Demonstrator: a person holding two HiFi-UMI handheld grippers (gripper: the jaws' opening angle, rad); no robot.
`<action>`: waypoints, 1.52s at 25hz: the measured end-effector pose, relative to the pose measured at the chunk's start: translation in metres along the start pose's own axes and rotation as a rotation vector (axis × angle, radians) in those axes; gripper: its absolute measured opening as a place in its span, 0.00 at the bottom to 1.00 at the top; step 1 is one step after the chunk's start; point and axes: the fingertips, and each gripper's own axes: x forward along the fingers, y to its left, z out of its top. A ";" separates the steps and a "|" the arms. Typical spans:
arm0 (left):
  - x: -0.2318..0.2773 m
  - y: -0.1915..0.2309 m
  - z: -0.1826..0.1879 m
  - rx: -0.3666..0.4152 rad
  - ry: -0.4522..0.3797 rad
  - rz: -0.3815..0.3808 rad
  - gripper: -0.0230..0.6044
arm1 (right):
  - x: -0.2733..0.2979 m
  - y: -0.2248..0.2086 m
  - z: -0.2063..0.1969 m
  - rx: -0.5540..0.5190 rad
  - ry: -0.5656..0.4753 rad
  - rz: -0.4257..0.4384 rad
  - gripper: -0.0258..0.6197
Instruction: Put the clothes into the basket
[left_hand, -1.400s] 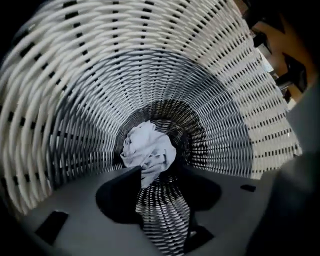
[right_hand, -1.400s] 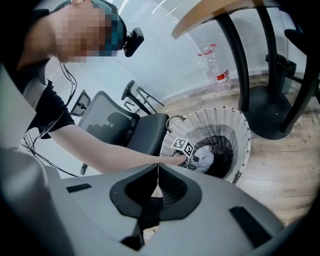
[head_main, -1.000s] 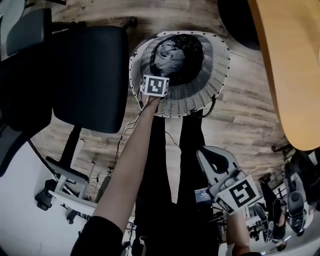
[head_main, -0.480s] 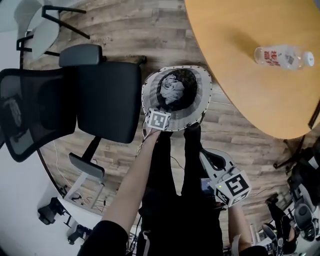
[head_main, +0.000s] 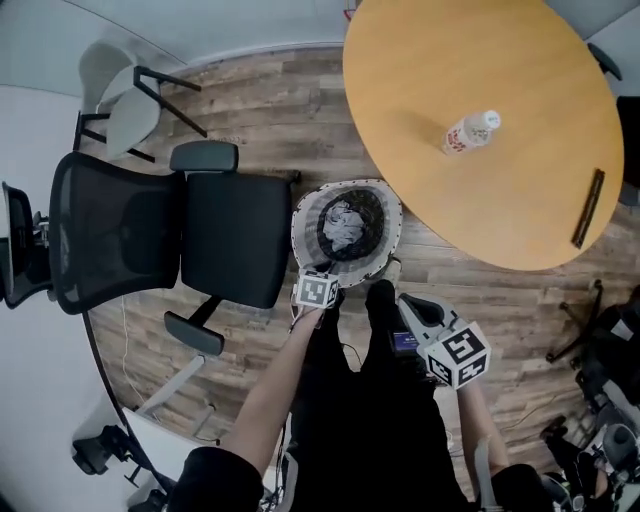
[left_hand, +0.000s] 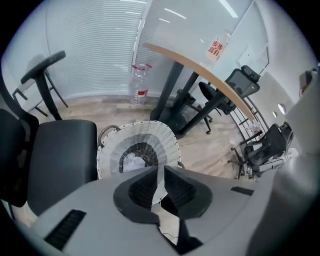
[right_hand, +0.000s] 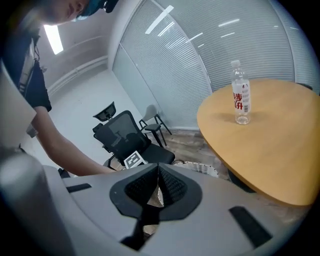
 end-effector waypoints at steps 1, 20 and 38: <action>-0.011 -0.005 0.003 0.009 -0.022 0.009 0.11 | -0.005 0.002 0.004 -0.009 -0.011 0.004 0.07; -0.243 -0.143 0.102 0.060 -0.561 -0.246 0.06 | -0.101 0.022 0.094 -0.123 -0.322 0.131 0.07; -0.362 -0.242 0.125 0.230 -0.810 -0.468 0.06 | -0.168 0.044 0.094 -0.105 -0.444 0.230 0.06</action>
